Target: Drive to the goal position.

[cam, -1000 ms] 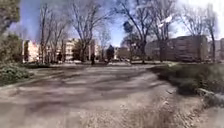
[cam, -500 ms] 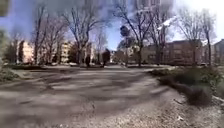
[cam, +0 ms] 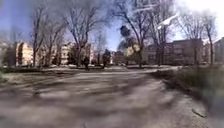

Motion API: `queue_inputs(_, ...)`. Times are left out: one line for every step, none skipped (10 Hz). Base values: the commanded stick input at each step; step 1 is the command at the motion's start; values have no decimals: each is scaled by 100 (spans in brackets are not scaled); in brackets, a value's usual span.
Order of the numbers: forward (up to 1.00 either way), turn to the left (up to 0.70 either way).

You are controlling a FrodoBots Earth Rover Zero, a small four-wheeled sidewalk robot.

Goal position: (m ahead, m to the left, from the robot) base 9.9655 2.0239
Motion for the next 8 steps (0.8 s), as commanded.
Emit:
queue_inputs(100, 0)
queue_inputs(100, 0)
queue_inputs(100, 0)
queue_inputs(100, 0)
queue_inputs(100, 0)
queue_inputs(100, 0)
queue_inputs(100, 0)
queue_inputs(100, 0)
